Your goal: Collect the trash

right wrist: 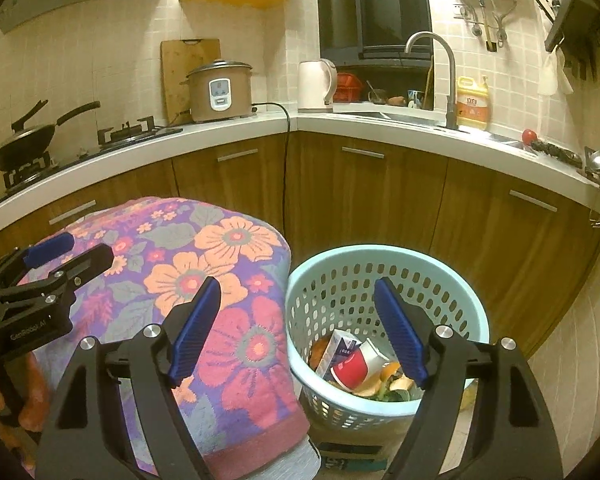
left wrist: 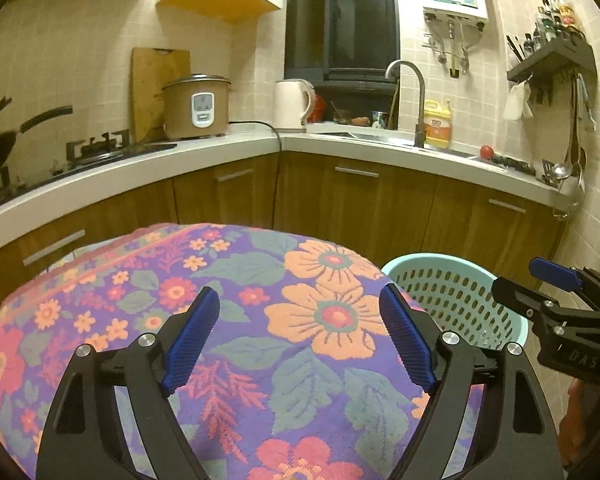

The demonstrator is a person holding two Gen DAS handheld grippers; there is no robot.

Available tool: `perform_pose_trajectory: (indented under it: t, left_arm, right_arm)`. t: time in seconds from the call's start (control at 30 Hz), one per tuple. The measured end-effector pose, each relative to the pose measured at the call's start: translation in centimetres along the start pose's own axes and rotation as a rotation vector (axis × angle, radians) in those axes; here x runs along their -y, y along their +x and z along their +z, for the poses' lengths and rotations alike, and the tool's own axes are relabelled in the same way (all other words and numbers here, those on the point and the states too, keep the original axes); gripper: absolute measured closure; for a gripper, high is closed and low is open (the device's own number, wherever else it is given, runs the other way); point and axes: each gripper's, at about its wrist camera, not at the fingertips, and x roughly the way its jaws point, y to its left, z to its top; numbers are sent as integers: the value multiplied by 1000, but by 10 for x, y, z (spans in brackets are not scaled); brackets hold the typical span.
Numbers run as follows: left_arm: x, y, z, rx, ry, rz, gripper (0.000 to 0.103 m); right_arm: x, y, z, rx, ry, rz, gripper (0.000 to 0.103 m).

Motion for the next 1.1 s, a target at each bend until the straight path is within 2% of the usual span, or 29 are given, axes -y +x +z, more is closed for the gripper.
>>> perform_pose_trajectory:
  t: [0.27, 0.7, 1.1]
  left_arm:
    - [-6, 3, 0, -19, -21, -27, 19]
    - [-7, 2, -1, -20, -27, -31, 17]
    - [-7, 3, 0, -21, -26, -31, 16]
  right_arm:
    - [-3, -1, -2, 3, -2, -15, 26]
    - [2, 3, -6, -10, 6, -30, 25]
    - [6, -1, -6, 13, 24, -37, 25]
